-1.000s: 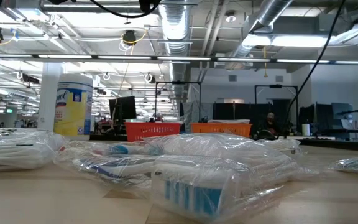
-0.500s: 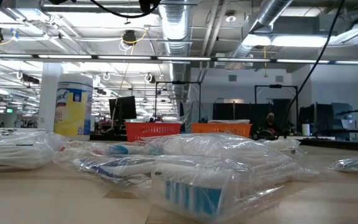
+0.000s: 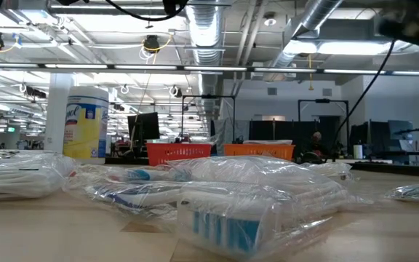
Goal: Pick & Place Travel size toiletries
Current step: Put the blue toothbrush into the top red bin
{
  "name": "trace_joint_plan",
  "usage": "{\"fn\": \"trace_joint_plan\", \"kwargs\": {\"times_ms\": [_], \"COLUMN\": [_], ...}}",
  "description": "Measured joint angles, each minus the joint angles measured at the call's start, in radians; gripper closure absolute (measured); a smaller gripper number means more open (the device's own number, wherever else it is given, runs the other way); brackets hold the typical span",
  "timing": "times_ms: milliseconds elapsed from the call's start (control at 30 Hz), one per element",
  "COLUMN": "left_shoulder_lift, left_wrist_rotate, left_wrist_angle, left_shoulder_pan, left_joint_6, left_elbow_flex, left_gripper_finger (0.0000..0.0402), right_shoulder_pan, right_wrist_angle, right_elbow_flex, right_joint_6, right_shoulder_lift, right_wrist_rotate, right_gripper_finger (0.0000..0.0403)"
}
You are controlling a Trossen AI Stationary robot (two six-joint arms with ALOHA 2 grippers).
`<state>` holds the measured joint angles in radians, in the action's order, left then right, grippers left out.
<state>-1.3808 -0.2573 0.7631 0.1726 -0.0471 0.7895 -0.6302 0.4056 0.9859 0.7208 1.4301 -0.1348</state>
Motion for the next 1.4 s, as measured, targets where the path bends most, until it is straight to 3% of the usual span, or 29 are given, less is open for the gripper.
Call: {"fn": "trace_joint_plan", "kwargs": {"times_ms": [167, 433, 733, 1033, 1400], "left_shoulder_lift": [0.000, 0.000, 0.001, 0.001, 0.001], "left_wrist_rotate": [0.000, 0.000, -0.002, 0.000, 0.001], "left_wrist_angle": [0.000, -0.042, -0.199, -0.255, -0.315], "left_shoulder_pan": [0.000, 0.000, -0.031, -0.003, -0.018], "left_joint_6": [0.000, 0.030, 0.196, 0.271, 0.260], "left_elbow_flex": [0.000, 0.000, 0.000, 0.000, 0.000], "left_gripper_finger": [0.0087, 0.0087, 0.0088, 0.0110, 0.0116], "right_shoulder_pan": [0.025, 0.103, 0.304, 0.464, 0.573], "right_wrist_angle": [0.002, -0.061, -0.349, -0.602, -0.489], "right_elbow_flex": [0.000, 0.000, 0.000, 0.017, 0.063], "right_joint_6": [-0.151, -0.504, -0.924, -0.959, -0.908], "right_shoulder_lift": [-0.099, -0.141, -0.133, -0.163, -0.165], "right_wrist_rotate": [0.196, 0.378, 0.425, 0.424, 0.382], "right_gripper_finger": [0.0314, 0.0328, 0.0328, 0.0327, 0.0327]}}
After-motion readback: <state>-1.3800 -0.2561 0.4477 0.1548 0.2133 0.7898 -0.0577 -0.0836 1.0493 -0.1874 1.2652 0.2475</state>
